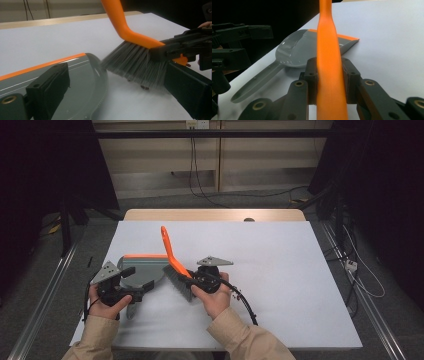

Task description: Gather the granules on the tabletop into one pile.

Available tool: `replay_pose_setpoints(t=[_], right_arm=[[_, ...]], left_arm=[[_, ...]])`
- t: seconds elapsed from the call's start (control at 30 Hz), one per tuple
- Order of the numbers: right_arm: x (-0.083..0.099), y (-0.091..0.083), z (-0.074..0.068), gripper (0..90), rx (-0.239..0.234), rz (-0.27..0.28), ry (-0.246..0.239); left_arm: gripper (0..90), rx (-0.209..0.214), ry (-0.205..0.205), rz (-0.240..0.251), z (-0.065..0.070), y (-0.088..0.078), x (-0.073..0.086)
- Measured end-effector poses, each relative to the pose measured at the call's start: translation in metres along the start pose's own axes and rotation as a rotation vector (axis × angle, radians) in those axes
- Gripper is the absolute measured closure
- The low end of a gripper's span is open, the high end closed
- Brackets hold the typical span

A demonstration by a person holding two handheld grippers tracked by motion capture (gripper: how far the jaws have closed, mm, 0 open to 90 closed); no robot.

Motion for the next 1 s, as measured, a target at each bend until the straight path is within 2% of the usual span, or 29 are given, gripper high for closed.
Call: replay_pose_setpoints(t=[0.1,0.33,0.4,0.53,0.9,1.0], right_arm=[[0.004,0.002,0.001,71.3,0.011,-0.014,0.013],[0.009,-0.003,0.019,71.3,0.073,-0.043,-0.004],[0.011,-0.006,0.024,71.4,0.08,-0.05,0.013],[0.013,-0.011,0.031,71.3,0.089,-0.051,0.031],[0.012,-0.03,0.053,71.3,0.141,-0.044,0.038],[0.011,-0.032,0.053,71.4,0.127,-0.033,0.066]], left_arm=[[6.4,0.0,0.001,0.0,0.0,0.0,0.0],[6.4,-0.001,0.002,0.0,0.0,0.0,0.0],[6.4,-0.001,0.002,0.001,0.0,0.0,0.0],[6.4,0.0,-0.002,0.0,0.0,0.001,0.0],[6.4,0.001,0.002,-0.001,0.001,0.002,0.0],[6.4,0.001,0.0,0.0,0.002,0.003,0.0]])
Point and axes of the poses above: each handheld gripper's, and its own axes: y roughly forward along the jaws, x roughly out of its underside, z roughly to its right, the point moved 9 cm from there along y, roughly forward along the jaws, and after that the axes turned 5 degrees about -y, right-handed, at the moved point
